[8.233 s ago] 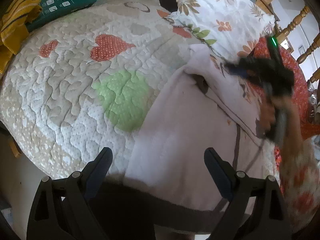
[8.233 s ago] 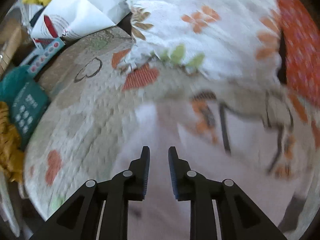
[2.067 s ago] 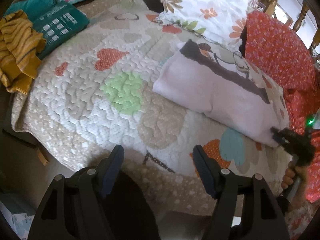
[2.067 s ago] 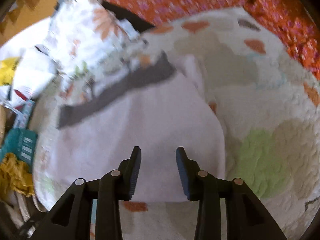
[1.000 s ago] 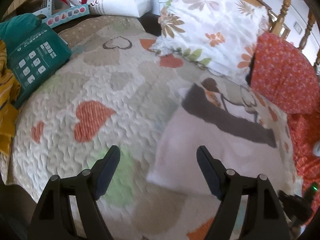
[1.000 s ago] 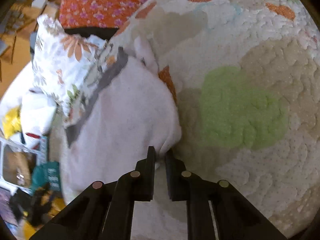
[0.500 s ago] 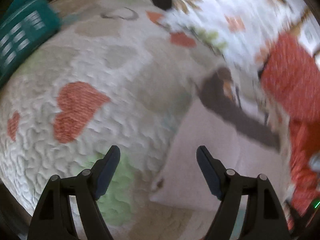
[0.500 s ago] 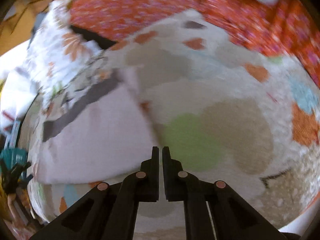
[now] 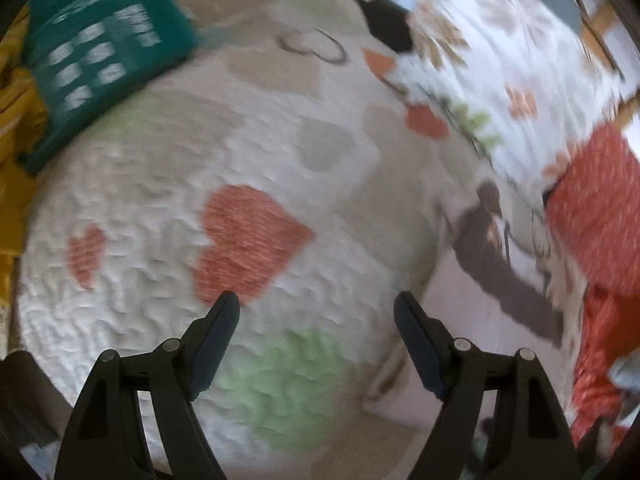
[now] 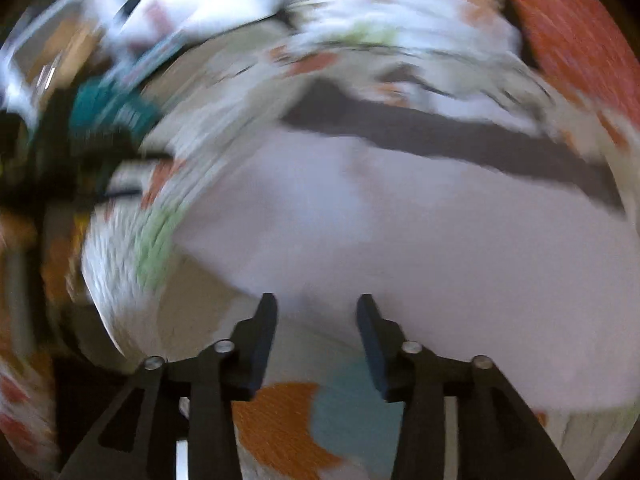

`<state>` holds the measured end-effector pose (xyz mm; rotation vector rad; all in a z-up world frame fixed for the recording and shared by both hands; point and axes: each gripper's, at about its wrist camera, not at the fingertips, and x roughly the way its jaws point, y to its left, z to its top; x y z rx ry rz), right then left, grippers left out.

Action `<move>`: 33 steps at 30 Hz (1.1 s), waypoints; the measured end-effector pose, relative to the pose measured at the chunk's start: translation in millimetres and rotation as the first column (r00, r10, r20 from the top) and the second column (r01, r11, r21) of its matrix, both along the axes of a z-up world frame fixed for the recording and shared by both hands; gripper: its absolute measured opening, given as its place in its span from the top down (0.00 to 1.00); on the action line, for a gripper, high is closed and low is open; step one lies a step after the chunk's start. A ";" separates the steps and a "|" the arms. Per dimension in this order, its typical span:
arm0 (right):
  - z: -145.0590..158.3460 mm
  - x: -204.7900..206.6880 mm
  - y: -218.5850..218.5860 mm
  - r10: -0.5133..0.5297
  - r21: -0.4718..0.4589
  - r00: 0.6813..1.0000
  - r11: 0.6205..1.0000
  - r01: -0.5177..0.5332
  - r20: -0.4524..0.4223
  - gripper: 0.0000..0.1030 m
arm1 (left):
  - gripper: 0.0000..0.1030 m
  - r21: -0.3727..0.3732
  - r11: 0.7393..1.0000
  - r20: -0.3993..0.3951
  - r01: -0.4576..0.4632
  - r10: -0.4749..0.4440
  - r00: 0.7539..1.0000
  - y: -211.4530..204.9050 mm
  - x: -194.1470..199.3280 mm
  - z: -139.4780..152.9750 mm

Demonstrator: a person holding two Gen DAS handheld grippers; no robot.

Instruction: Fold small clothes

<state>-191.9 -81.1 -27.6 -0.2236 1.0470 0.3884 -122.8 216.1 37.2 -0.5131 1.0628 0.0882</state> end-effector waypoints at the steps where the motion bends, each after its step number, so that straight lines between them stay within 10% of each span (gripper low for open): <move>1: -5.7 -6.0 18.7 0.058 -0.051 0.998 0.997 -0.057 0.020 0.51 | 0.24 -0.021 1.000 0.000 -0.011 0.011 1.000 8.0 -3.5 0.2; 9: -45.0 -6.5 102.0 0.240 -0.354 0.956 0.920 -0.168 0.170 0.50 | 0.24 -0.084 0.994 0.021 -0.071 0.073 0.997 43.7 -22.0 7.3; 18: -24.6 34.7 109.9 0.055 -0.148 0.993 0.988 -0.040 0.103 0.92 | 0.24 -0.114 0.989 0.009 -0.092 0.094 0.996 40.2 -17.7 3.2; 25: 83.3 40.7 -30.4 -0.274 0.155 0.948 0.956 0.250 0.160 0.94 | 0.24 -0.100 0.995 0.030 0.001 0.002 1.000 -11.9 -10.6 3.6; 29: 124.8 4.6 -157.1 -0.512 0.218 0.835 0.854 0.472 0.200 0.94 | 0.24 -0.089 0.990 0.023 0.107 -0.105 0.994 -60.4 -6.7 -1.7; 33: 99.1 -35.2 -251.6 -0.670 0.180 0.733 0.741 0.648 0.117 0.94 | 0.24 -0.060 0.967 0.016 0.247 -0.246 0.969 -118.3 -2.7 -4.8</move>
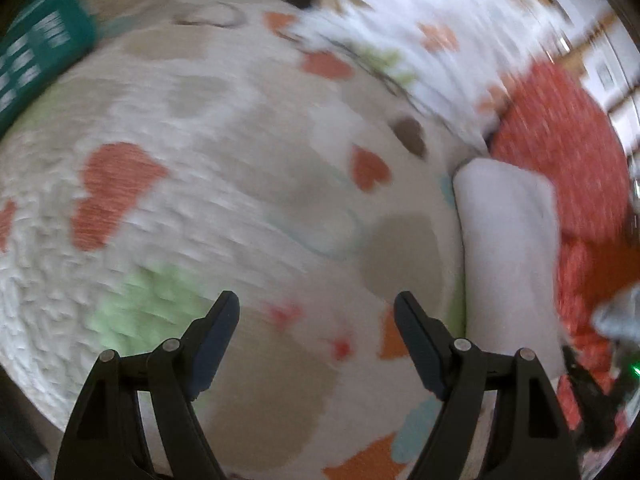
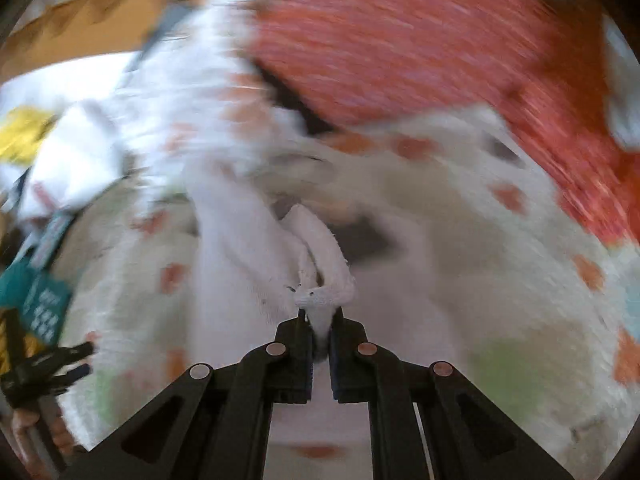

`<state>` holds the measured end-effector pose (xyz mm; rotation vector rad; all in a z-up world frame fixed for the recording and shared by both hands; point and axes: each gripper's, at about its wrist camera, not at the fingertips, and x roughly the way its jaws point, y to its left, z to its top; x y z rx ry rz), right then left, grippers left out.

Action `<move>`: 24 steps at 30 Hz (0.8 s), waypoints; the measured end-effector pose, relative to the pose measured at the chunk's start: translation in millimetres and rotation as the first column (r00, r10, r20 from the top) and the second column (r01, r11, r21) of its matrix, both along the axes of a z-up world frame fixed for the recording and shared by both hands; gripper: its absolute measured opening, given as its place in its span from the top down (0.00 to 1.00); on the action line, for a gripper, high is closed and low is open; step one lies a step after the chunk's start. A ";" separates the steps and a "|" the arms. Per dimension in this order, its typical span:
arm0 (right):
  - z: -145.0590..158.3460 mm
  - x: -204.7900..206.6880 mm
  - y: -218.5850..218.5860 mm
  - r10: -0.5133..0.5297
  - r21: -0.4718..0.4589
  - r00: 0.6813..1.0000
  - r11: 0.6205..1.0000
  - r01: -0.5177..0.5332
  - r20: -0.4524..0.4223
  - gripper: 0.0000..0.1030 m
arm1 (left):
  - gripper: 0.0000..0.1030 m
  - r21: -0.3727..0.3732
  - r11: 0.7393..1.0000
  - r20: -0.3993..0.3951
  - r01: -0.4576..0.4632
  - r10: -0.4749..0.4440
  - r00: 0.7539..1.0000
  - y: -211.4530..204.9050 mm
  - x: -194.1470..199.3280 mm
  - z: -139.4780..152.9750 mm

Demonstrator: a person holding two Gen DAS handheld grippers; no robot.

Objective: Fold small clothes
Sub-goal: 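Grasp the side edge of the folded sweatshirt with the right gripper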

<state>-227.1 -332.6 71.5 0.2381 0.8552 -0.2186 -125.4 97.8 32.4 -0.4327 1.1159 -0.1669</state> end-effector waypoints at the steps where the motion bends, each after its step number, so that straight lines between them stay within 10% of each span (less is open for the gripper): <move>1: -16.6 -6.1 -15.2 -0.021 0.006 0.999 1.000 0.022 -0.050 0.94 | 0.24 0.002 1.000 -0.003 0.031 -0.031 1.000 -13.5 0.5 -1.5; 6: -56.4 -19.2 -29.8 0.001 0.064 0.992 0.998 0.007 -0.123 0.93 | 0.24 -0.002 0.987 -0.013 0.160 -0.160 0.987 -78.0 -2.2 -10.1; 24: -3.4 -43.2 -45.0 -0.022 -0.011 1.000 1.000 0.022 -0.008 0.85 | 0.24 0.034 0.927 -0.074 0.374 -0.371 0.926 -198.4 -18.4 -38.4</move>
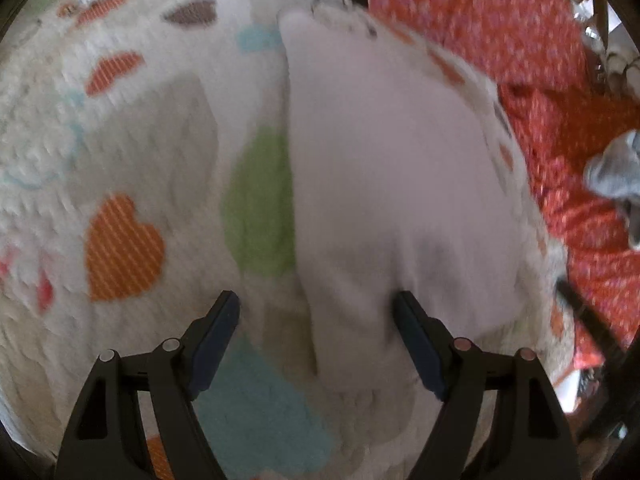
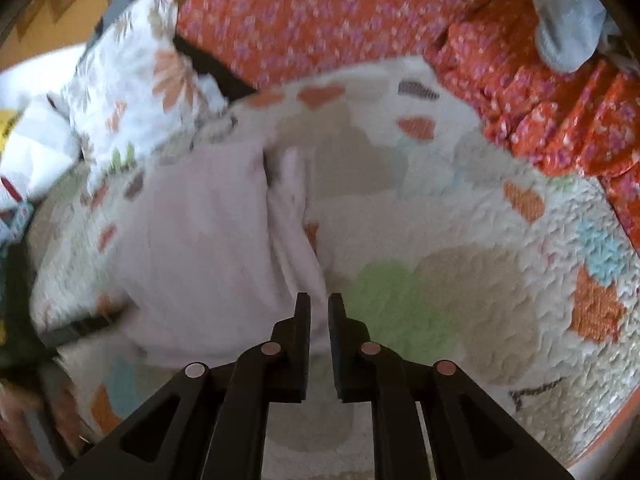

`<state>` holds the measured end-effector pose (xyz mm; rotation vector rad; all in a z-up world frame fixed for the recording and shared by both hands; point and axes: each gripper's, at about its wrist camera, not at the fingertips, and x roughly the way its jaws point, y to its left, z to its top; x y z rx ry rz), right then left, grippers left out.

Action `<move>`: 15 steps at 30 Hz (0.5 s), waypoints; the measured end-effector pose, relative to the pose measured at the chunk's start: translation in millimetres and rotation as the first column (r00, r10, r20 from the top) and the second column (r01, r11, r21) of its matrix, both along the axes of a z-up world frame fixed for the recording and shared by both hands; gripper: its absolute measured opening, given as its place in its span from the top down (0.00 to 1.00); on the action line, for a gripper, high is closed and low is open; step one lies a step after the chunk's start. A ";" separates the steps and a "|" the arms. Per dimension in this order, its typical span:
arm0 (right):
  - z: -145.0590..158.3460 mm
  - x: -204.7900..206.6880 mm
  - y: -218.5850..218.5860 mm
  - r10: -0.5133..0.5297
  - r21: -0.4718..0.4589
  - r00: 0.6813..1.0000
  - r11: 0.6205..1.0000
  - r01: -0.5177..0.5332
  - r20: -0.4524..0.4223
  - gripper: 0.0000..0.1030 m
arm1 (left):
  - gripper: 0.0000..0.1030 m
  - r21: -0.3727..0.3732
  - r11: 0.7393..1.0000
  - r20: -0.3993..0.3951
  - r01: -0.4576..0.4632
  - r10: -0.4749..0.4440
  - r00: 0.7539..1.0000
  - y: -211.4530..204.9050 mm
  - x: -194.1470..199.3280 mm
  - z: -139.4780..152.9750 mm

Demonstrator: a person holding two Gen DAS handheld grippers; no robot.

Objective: Fold small clothes
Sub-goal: 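Grasp the side edge of the folded sweatshirt with the right gripper, then fold the grasped edge over the sweatshirt and release with the right gripper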

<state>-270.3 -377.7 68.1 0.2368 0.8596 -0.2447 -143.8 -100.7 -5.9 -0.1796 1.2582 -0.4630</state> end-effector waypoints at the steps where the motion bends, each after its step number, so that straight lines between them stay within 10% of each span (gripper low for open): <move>1: 3.5 7.4 -1.4 -0.001 0.007 1.000 1.000 0.001 0.003 0.72 | 0.24 0.009 1.000 0.021 0.008 -0.008 1.000 -0.5 -2.2 2.9; 4: 1.1 38.1 -11.2 0.010 0.080 1.000 0.997 -0.011 0.015 0.33 | 0.24 -0.065 0.998 0.045 0.004 -0.001 0.999 10.9 -5.3 18.0; 15: -54.2 123.2 -51.5 0.014 0.247 0.997 0.969 0.005 -0.072 0.32 | 0.05 -0.209 0.971 -0.012 -0.116 0.117 0.993 17.1 54.2 -2.8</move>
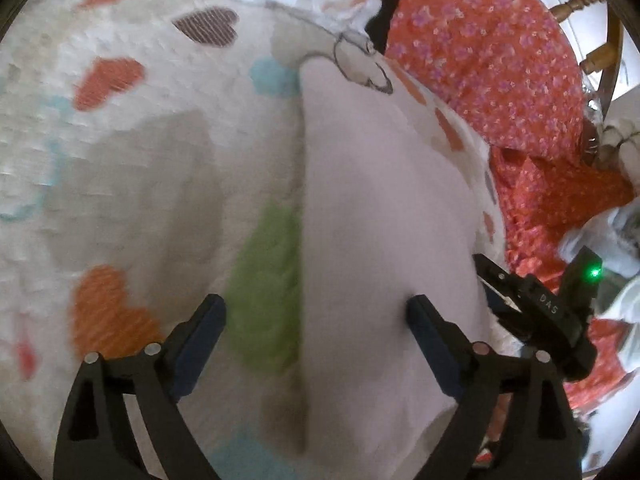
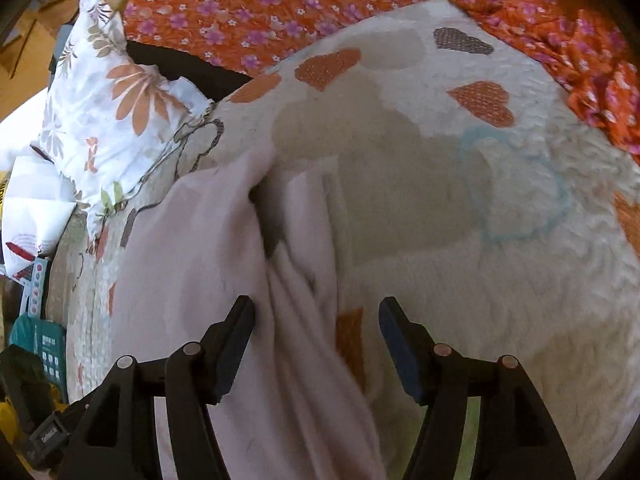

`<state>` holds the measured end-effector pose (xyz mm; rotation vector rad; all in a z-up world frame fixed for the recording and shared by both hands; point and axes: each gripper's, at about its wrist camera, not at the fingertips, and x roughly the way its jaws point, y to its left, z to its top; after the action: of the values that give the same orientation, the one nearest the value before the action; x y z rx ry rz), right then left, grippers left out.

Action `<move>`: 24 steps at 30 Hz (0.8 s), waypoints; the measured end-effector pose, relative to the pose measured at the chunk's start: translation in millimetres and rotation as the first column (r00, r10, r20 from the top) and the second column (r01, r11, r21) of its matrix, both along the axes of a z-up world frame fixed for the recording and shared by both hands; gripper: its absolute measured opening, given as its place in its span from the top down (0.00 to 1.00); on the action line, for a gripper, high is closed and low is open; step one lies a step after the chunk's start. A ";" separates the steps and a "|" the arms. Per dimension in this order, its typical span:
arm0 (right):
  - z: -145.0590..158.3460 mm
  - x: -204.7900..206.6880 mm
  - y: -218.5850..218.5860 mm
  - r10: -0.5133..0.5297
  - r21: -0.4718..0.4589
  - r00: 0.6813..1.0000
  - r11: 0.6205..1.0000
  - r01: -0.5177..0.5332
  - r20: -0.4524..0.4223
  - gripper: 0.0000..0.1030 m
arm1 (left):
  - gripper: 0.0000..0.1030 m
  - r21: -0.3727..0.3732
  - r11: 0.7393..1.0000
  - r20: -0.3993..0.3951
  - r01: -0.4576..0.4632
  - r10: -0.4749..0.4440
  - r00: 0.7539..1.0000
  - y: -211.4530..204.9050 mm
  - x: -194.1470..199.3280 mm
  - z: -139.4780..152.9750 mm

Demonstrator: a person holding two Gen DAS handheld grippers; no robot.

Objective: Fold small clothes
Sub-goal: 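Fold the grasped edge over the sweatshirt and release with the right gripper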

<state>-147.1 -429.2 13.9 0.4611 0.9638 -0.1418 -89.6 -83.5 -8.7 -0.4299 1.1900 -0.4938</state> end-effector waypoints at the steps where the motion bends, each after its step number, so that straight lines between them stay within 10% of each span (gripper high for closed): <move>1: -2.6 3.8 -2.7 0.007 0.022 1.000 1.000 -0.007 0.008 0.32 | 0.02 0.003 1.000 0.023 0.001 -0.001 1.000 -5.4 0.8 0.1; 3: -13.6 14.3 -5.1 0.027 0.108 1.000 0.994 -0.028 0.014 0.32 | 0.02 -0.013 0.999 0.053 0.038 -0.037 0.998 -22.1 -0.2 2.7; 7: -21.7 25.3 11.7 0.061 0.154 0.998 0.986 -0.061 0.006 0.69 | 0.61 0.006 0.991 0.086 0.133 -0.133 0.987 -42.7 -8.9 17.2; 9: -11.8 25.2 20.0 0.070 0.170 0.997 0.983 -0.074 0.030 0.72 | 0.69 -0.009 0.991 0.113 0.131 -0.129 0.985 -39.5 -10.3 32.4; 15: 53.6 6.5 41.2 0.138 0.207 0.964 0.960 -0.187 0.229 0.77 | 0.67 0.016 0.990 0.253 0.137 -0.137 0.958 -27.1 -22.0 85.0; 20: 25.3 10.9 33.8 0.010 -0.069 1.000 0.998 -0.009 0.011 0.76 | 0.49 0.282 0.953 0.096 0.110 -0.142 0.985 -31.7 -18.6 42.2; 24: 21.0 2.9 11.1 -0.063 0.025 0.998 0.998 0.063 0.002 0.74 | 0.43 0.246 0.965 0.086 0.094 -0.118 0.989 -12.8 -21.2 41.9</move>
<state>-144.3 -418.2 35.0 0.5152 0.9497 -0.1860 -110.8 -96.3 33.2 -0.1314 1.1634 -0.4501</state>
